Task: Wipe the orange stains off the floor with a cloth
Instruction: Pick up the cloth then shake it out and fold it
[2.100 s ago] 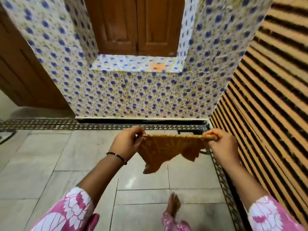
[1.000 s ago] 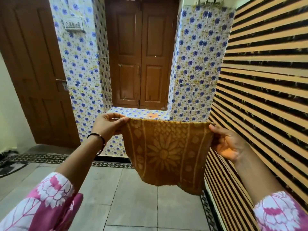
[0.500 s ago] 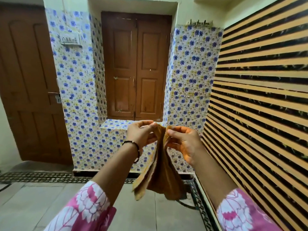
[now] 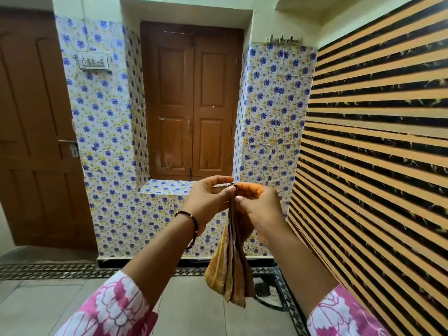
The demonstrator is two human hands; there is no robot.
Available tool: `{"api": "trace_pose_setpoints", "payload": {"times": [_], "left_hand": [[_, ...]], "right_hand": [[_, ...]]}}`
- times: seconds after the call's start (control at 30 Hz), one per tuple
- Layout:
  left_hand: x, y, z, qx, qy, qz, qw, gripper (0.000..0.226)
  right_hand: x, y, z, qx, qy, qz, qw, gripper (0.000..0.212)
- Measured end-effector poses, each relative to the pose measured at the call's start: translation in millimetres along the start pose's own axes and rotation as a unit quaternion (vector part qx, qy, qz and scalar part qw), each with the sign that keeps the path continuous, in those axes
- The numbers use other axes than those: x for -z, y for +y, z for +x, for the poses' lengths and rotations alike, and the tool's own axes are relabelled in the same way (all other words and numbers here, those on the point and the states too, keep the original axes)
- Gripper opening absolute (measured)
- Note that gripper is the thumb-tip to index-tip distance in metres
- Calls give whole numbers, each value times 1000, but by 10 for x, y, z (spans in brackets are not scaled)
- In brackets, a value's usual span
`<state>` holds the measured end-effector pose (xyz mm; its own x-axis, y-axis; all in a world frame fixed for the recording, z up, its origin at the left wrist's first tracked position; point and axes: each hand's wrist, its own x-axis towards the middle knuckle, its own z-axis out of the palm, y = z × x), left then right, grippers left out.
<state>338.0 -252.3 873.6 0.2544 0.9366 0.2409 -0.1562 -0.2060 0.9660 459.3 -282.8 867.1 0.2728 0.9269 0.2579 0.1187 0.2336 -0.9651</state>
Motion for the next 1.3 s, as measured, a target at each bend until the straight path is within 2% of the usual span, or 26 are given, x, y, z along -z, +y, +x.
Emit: {"api": "trace_pose_setpoints", "payload": {"times": [0.13, 0.23, 0.33, 0.4, 0.5, 0.53, 0.57, 0.67, 0.77, 0.83, 0.9, 0.97, 1.07, 1.1, 1.2, 1.3], "left_hand": [[59, 6, 60, -72, 35, 91, 993, 37], [114, -6, 106, -112, 72, 157, 979, 26], [161, -16, 90, -121, 89, 139, 979, 19], [197, -4, 65, -127, 90, 115, 981, 20], [236, 49, 30, -146, 86, 110, 979, 23], [252, 68, 14, -150, 85, 109, 979, 23], [263, 88, -2, -152, 82, 105, 979, 23], [324, 158, -73, -152, 74, 81, 982, 22], [408, 212, -127, -147, 64, 46, 986, 22], [478, 211, -137, -130, 67, 5, 989, 23], [556, 175, -103, -93, 85, -69, 990, 25], [603, 121, -62, -49, 92, -150, 983, 28], [573, 0, -78, 19, 62, -247, 967, 28], [545, -59, -104, 48, 40, -260, 964, 35], [438, -236, -231, 109, -60, -198, 972, 58], [340, -289, -320, 105, -113, -92, 984, 61]], "right_hand": [[35, -53, -13, -32, -60, 130, 989, 35], [36, -69, -52, -6, -128, 106, 986, 41], [42, -80, -79, 15, -187, 59, 981, 40], [46, -62, -77, 53, -160, 6, 986, 36], [87, 25, 40, 108, -4, -135, 985, 43], [115, 75, 88, 80, 11, -142, 987, 52], [149, 108, 106, 22, -6, -108, 994, 60], [209, 220, 107, -161, -103, 29, 981, 59], [193, 226, 65, -171, -97, 131, 972, 59], [169, 155, 71, -152, -77, 186, 968, 55], [138, 31, 78, -133, -89, 229, 960, 49], [81, -114, 84, -111, -107, 239, 959, 52], [-14, -283, 92, -90, -119, 239, 959, 59], [-29, -329, 101, -87, -122, 242, 959, 59], [10, -418, 173, -95, -121, 253, 955, 56], [98, -462, 246, -113, -122, 240, 956, 46]]}}
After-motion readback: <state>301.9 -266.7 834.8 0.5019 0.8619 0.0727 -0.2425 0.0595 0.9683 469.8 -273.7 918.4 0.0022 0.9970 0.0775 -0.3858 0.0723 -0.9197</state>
